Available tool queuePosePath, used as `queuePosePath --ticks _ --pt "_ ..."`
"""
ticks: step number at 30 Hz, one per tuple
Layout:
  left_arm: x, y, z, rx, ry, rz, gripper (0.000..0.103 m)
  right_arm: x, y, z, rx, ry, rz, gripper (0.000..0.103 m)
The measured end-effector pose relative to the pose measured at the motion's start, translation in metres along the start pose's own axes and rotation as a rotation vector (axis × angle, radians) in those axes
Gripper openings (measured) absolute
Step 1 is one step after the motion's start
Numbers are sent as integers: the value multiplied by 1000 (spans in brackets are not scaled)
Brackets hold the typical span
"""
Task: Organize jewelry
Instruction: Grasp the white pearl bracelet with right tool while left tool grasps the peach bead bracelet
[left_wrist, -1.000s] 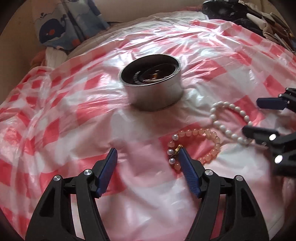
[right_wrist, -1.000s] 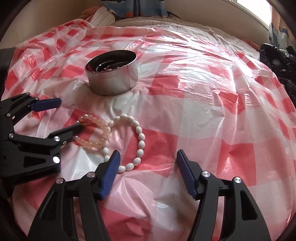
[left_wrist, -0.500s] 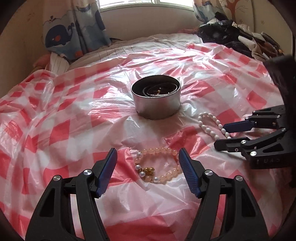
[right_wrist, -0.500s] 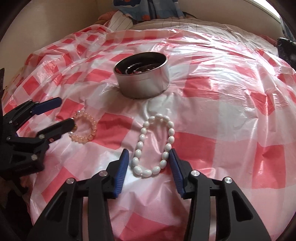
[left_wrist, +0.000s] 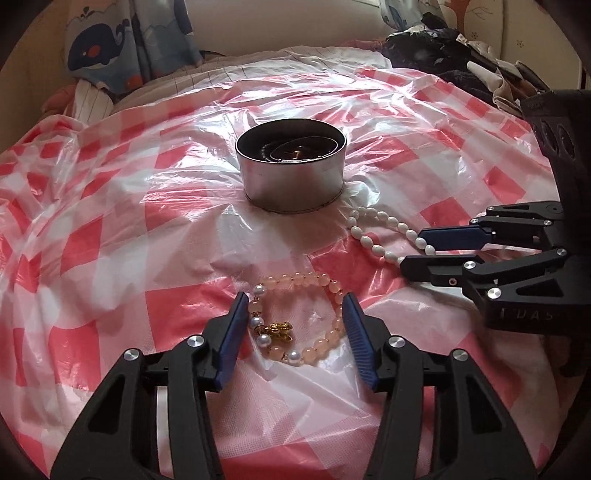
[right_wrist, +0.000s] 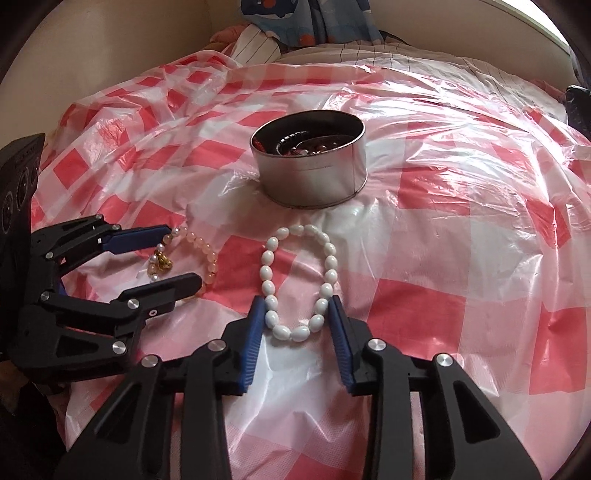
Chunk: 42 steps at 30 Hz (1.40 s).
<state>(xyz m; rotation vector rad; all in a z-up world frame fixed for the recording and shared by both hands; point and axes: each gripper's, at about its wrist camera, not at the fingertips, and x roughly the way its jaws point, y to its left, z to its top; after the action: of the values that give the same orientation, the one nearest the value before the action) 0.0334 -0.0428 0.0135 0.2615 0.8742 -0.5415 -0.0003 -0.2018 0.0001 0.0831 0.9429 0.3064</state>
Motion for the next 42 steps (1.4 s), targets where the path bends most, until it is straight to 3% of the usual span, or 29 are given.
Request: queuePosePath --ticks 2,5,10,11,12,14,19,28,30,31,32,38,39,40,41,42 --pt "1 4 -1 -25 1 -9 49 -5 -9 2 57 -30 32 35" --pt "1 4 -2 -31 -2 0 51 -8 -16 5 86 -59 -10 42" --pt "2 5 -1 -37 0 21 63 9 -1 7 0 -8 -110 41" --pt "2 5 -1 -37 1 23 64 9 2 6 -14 -8 -116 35" --pt "3 5 -1 -35 2 25 65 9 3 6 -21 -7 -108 22" --pt "3 4 -1 -32 3 27 66 9 1 5 -5 -4 -79 9" --pt "3 3 -2 -29 4 28 68 3 -6 3 45 -15 -31 8" --pt "4 1 -2 -20 6 35 70 -3 -11 3 68 -30 -49 9" --pt "4 1 -2 -20 7 35 71 -3 -12 3 73 -34 -50 15" --pt "4 1 -2 -20 7 35 71 -3 -11 4 74 -40 -46 33" --pt "4 1 -2 -20 6 35 71 -5 -10 4 71 -54 -50 45" --pt "5 0 -3 -16 5 38 71 1 -1 4 35 -32 -31 47" --pt "4 0 -3 -14 2 39 61 4 0 4 26 -20 -40 47" --pt "4 0 -3 -14 2 37 36 6 2 3 15 -16 -50 41" --pt "3 1 -3 -20 4 32 18 7 5 3 -1 -11 -51 23" --pt "2 4 -3 -31 3 22 15 7 7 3 -6 -6 -45 18"
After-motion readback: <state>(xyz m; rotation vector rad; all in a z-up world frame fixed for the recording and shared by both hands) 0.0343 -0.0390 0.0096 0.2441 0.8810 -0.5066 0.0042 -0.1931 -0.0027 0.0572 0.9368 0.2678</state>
